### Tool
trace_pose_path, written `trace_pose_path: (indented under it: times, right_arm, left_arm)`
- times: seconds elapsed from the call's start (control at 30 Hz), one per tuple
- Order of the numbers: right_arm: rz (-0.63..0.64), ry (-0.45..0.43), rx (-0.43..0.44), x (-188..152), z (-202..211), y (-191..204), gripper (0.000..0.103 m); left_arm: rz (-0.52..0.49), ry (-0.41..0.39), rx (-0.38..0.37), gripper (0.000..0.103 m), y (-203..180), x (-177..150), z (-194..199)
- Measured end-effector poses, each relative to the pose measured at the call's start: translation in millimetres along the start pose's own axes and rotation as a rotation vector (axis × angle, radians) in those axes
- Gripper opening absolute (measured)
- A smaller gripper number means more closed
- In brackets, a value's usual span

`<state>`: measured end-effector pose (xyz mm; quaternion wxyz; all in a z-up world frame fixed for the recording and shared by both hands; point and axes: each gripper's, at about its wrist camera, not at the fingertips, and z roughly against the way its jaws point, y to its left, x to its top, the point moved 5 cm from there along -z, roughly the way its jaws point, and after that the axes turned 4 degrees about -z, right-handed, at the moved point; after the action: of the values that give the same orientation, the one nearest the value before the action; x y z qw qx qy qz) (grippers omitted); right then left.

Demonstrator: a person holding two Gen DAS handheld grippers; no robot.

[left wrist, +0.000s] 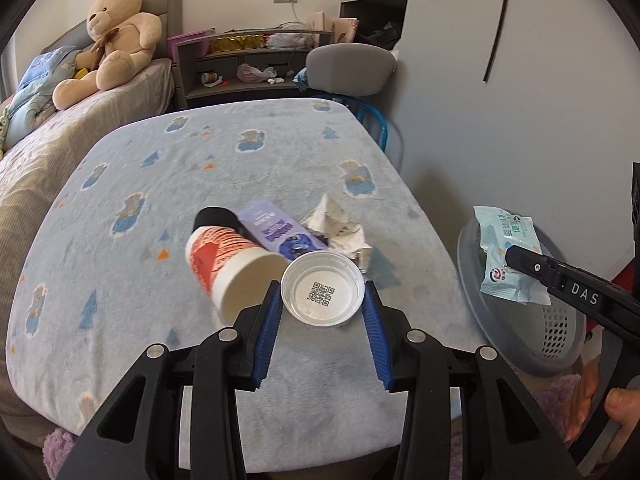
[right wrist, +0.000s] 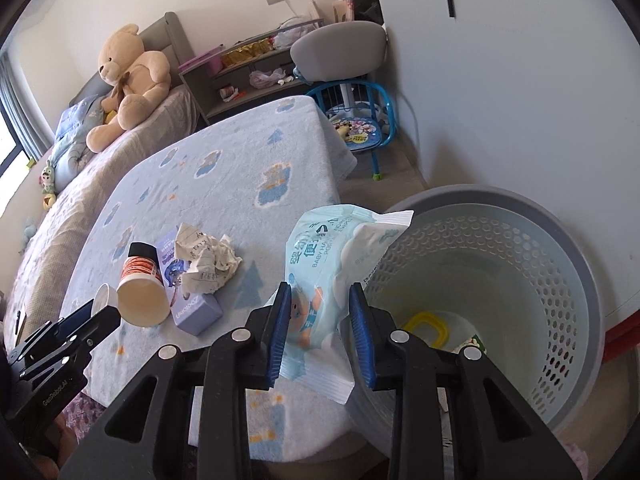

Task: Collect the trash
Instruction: 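Carry the lid and wipes pack over the basket with both tools, then open both tools to drop the lid and wipes into the basket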

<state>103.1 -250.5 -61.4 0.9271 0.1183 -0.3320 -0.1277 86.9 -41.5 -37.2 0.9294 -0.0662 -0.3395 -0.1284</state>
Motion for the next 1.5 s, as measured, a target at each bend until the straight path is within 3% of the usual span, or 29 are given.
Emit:
trace_pose_path:
  times: [0.83,1.2,1.23,1.33,1.5]
  right_arm:
    - [-0.157,-0.050,-0.126,-22.2,47.0,-148.1,0.030]
    - [-0.166,-0.031,-0.107,-20.6,34.6,-158.7,0.032]
    - [-0.165,-0.032,-0.106,-21.2,34.9,-158.1,0.033]
    - [-0.160,-0.046,-0.115,-20.7,36.2,-159.6,0.050]
    - [-0.160,-0.045,-0.118,-22.4,36.2,-161.7,0.054]
  left_arm:
    - [-0.283,0.031,-0.189,0.039,-191.2,23.1,-41.7]
    - [-0.276,0.057,-0.205,0.041,-209.9,27.6,-59.3]
    - [-0.274,0.057,-0.203,0.047,-209.8,28.0,-59.7]
    - [-0.264,0.051,-0.190,0.063,-207.9,27.7,-59.1]
    - [-0.244,0.065,-0.177,0.065,-203.0,26.0,-60.5]
